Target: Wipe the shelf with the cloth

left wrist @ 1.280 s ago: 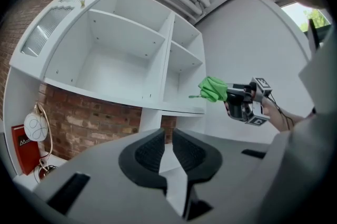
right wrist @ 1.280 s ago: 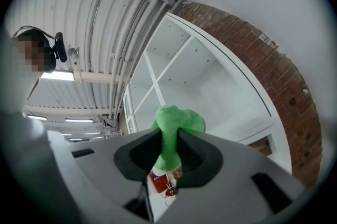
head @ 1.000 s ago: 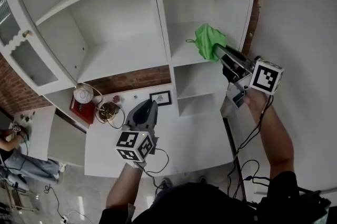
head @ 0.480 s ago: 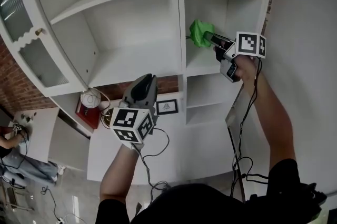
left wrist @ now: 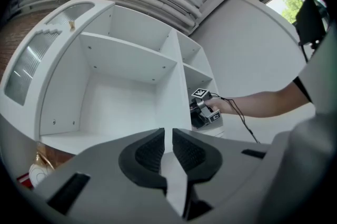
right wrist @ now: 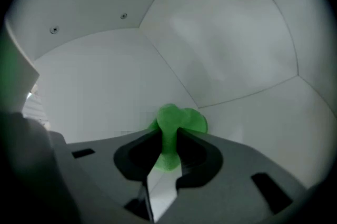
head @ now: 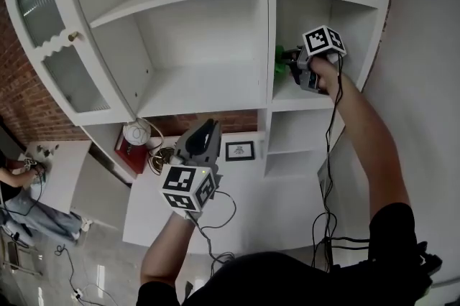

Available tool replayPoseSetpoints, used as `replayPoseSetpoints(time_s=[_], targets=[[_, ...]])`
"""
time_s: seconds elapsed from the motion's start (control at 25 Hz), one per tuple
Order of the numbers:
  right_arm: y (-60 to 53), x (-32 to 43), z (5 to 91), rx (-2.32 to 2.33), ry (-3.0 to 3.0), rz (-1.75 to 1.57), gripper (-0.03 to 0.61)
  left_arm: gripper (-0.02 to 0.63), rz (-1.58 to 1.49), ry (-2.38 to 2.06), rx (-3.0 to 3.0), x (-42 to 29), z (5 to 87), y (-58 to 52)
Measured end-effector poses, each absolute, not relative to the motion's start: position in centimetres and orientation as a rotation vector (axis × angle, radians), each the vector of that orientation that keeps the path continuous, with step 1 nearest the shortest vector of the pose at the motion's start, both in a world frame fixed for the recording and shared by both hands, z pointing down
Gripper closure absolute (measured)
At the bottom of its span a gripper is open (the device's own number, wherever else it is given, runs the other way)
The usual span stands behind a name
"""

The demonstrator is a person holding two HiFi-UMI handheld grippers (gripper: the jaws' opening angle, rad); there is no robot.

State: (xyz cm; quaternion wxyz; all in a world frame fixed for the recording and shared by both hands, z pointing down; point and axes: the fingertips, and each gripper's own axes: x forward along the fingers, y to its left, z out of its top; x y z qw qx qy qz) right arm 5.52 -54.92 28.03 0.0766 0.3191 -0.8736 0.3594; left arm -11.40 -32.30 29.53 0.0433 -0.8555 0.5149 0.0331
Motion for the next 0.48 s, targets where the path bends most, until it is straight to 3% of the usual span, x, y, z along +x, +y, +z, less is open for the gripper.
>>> replayPoseSetpoints(time_s=[0.48], targets=[[-57.4,7.8,30.9,1.092,-2.276,0.723,0.500,0.568,0.050,1.662,-2.598,-13.5,32.5,-32.0]])
